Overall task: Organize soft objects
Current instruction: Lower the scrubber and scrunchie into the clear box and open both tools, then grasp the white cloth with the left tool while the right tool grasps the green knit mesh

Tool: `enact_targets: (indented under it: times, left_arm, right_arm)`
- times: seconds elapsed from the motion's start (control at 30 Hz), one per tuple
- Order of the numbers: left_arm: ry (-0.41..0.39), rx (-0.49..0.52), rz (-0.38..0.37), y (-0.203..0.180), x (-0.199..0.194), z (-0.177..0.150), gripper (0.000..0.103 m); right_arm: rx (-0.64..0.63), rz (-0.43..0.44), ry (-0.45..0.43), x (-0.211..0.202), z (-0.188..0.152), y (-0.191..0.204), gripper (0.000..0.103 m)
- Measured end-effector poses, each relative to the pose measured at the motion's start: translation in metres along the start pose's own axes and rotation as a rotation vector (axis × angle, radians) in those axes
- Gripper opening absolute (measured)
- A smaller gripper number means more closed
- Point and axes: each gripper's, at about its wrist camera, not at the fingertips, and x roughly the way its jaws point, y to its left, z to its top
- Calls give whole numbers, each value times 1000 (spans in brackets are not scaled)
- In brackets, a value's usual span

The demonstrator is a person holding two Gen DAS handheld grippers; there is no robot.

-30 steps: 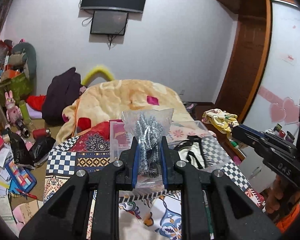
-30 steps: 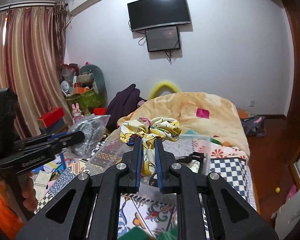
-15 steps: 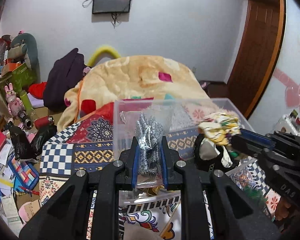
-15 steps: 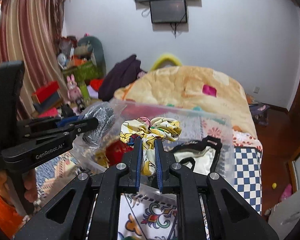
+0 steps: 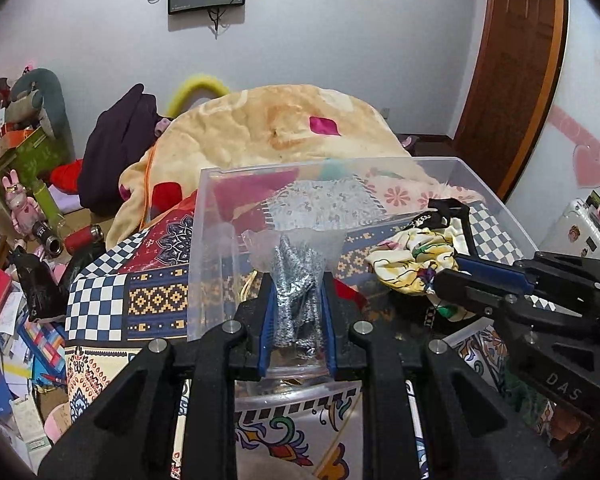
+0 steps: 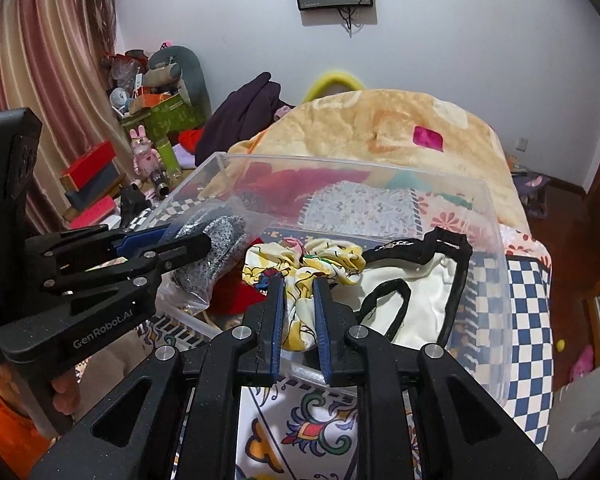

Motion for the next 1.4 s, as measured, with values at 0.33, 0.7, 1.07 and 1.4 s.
enact_targets:
  times: [0.33, 0.7, 1.07, 1.4]
  left_arm:
    - [-85, -9, -19, 2, -44, -4, 51]
    - [-226, 22, -7, 0, -123, -7, 74]
    - [-161, -16, 9, 10, -134, -63, 90]
    - [-60, -63, 29, 14, -116, -116, 90]
  right_arm:
    - [-23, -42, -82, -32, 6, 3, 35]
    - [-54, -106, -243, -91, 3, 9, 61]
    - [0, -137, -203, -102, -49, -10, 79]
    - [26, -144, -102, -92, -91, -5, 79]
